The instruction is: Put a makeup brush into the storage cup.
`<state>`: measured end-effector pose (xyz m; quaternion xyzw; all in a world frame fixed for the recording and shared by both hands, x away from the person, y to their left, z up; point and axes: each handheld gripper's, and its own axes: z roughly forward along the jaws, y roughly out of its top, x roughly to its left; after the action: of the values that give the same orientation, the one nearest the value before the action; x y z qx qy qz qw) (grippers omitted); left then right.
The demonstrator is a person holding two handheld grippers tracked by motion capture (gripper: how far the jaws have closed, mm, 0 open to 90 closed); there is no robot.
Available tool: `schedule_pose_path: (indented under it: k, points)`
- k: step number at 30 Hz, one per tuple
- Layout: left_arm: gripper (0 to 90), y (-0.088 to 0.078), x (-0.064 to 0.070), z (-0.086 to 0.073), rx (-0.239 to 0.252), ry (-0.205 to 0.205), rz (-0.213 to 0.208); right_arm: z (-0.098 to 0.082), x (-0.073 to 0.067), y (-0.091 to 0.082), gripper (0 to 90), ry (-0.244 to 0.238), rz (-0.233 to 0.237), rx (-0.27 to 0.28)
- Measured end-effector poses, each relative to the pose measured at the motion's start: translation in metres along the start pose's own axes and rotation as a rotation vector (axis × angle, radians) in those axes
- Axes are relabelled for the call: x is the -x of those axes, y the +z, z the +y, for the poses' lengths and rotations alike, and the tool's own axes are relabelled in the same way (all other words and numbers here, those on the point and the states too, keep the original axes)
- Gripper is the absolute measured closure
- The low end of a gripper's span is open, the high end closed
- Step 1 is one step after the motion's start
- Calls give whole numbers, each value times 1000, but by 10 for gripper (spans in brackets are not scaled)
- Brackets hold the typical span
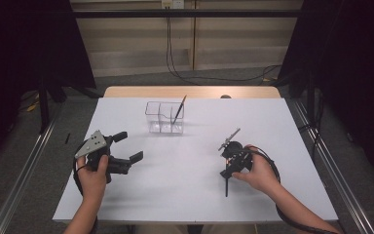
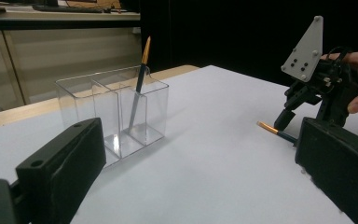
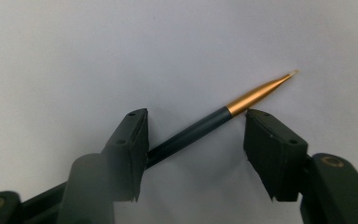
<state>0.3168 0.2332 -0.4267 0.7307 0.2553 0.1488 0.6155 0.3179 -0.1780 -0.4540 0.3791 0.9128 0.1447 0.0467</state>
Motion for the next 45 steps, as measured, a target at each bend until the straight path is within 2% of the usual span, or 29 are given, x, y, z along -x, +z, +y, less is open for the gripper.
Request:
schedule_pose_path:
  k: [11, 17, 22, 29, 37, 45]
  points:
    - [17, 0, 0, 0, -1, 0, 2, 2, -1, -2, 608, -13, 14, -22]
    - [17, 0, 0, 0, -2, 2, 4, 4, -2, -3, 640, -13, 11, -36]
    - [17, 0, 0, 0, -4, 4, 5, 6, -1, -2, 692, 10, 11, -46]
    - [17, -1, 0, 0, -1, 3, 9, 7, 2, -3, 827, 42, 21, -63]
    - [17, -1, 0, 0, 0, 4, 10, 9, 1, -3, 828, 48, 15, -80]
    - [17, -1, 0, 0, -3, 7, 9, 4, 3, -5, 812, 48, 30, -87]
